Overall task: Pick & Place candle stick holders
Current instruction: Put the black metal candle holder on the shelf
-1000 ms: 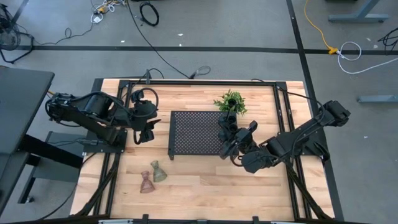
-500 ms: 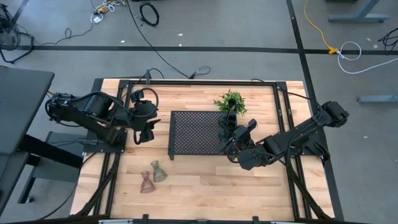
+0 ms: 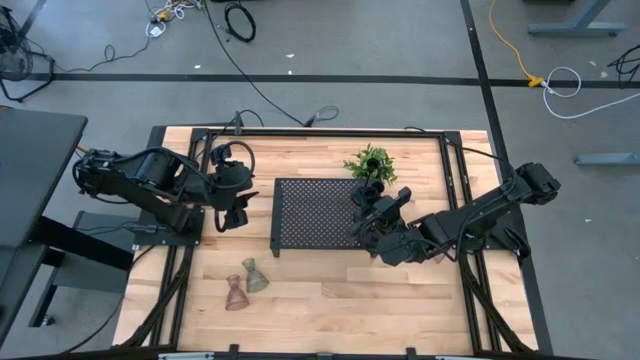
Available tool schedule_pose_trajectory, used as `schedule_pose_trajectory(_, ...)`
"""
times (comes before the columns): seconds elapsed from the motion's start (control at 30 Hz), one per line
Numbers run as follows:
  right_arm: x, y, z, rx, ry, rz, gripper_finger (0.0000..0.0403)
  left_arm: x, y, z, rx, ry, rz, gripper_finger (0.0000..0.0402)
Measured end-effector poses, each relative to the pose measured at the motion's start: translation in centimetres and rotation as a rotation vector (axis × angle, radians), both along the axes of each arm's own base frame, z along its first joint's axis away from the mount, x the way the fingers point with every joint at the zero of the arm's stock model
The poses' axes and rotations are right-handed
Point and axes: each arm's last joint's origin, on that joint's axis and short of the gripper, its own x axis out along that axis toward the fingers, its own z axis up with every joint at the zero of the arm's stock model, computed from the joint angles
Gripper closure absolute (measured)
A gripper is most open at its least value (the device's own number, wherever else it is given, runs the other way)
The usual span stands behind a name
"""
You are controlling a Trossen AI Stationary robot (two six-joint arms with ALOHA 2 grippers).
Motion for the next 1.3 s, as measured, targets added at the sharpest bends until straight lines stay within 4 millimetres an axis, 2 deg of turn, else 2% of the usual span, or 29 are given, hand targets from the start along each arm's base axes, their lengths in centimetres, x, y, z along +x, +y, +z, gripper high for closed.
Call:
schedule_pose_trajectory(0.73, 1.9, -0.9, -0.7, 0.028, 0.031, 0.079, 0.0389, 0.0, 0.0, 0.0, -0.003, 0.002, 0.000, 0.0209)
schedule_pose_trajectory(1.3, 1.0, 1.7, -0.4, -0.012, 0.038, 0.147, 0.0389, -0.2, 0.0, -0.1, -0.006, 0.016, 0.008, 0.0209)
